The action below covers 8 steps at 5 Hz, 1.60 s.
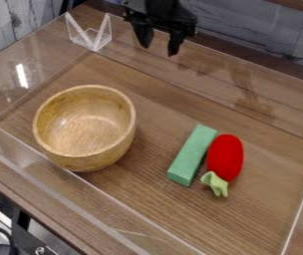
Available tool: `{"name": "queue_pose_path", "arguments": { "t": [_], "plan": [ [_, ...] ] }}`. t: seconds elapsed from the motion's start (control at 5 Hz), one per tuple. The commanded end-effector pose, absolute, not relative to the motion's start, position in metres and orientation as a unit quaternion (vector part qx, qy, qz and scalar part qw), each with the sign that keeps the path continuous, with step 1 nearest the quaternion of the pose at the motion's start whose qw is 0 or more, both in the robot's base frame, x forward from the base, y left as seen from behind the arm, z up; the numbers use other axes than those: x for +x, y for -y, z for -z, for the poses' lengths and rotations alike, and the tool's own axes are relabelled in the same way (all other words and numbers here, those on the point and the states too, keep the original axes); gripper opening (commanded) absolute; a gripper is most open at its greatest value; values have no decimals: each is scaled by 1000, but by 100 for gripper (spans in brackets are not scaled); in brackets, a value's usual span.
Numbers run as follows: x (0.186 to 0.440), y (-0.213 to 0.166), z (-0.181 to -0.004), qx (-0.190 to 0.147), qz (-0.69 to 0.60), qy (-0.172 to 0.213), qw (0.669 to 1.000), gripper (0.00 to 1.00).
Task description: Move the red fruit to the right side of the table
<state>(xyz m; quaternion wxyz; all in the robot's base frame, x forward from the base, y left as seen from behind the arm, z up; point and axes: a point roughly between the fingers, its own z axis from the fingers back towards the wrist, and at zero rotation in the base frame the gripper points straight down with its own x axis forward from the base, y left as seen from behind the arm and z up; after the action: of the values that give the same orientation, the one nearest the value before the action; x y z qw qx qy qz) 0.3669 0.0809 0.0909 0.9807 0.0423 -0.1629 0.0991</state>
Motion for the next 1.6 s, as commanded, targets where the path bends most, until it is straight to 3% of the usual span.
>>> {"name": "queue_pose_path", "arguments": {
  "t": [0.0,0.4,0.8,1.0,1.4],
  "plan": [
    [376,-94,-104,53,-117,197,972,100],
    [373,-102,-112,45,-98,204,973,100],
    [367,-111,-131,38,-100,216,970,100],
    [359,-96,-123,37,-102,196,975,100],
    [333,-68,-131,27,-94,155,983,100]
  ]
}}
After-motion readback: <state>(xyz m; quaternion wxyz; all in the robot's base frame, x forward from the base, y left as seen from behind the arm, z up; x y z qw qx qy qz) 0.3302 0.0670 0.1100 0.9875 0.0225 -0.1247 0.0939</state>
